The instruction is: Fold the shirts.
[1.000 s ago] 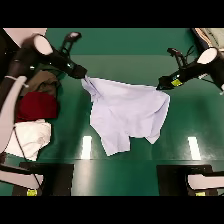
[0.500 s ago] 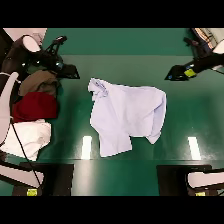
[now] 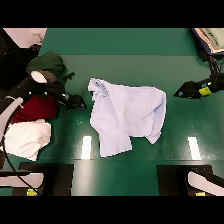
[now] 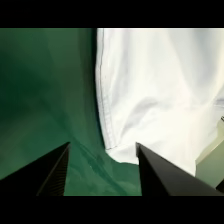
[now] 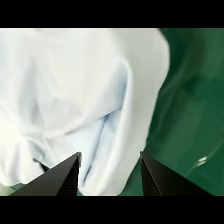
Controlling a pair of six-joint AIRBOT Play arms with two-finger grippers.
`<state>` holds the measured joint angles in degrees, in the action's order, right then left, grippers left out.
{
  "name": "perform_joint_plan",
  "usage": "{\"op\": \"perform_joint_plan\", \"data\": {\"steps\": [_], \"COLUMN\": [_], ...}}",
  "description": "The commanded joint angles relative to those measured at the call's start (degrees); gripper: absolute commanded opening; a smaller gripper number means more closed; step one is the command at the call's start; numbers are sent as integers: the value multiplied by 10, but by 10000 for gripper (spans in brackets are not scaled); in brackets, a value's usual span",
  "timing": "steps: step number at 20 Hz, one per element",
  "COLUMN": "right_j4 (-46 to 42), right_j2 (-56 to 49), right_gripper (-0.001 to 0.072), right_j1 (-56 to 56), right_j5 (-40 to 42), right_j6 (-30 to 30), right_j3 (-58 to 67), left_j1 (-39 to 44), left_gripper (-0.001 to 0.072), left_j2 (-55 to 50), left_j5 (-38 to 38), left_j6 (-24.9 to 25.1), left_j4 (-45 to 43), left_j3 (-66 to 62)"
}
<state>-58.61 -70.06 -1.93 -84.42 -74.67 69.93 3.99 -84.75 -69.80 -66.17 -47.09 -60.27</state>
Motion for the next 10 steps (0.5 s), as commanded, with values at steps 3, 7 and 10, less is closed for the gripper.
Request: {"op": "perform_joint_plan", "data": {"steps": [3, 7, 10], "right_j4": [19, 14, -27], "right_j2": [67, 94, 125], "right_gripper": [432, 432, 432], "right_j1": [-10, -10, -10], "right_j5": [9, 9, 9], "right_j6": [4, 3, -33], "right_j3": [-69, -103, -165], "left_j1": [55, 87, 89], "left_gripper": [482, 471, 21], "left_j2": [6, 3, 10], "left_j5": [86, 94, 90], "left_j6": [31, 16, 1], "left_j4": [42, 43, 44], "left_j3": [88, 90, 82]}}
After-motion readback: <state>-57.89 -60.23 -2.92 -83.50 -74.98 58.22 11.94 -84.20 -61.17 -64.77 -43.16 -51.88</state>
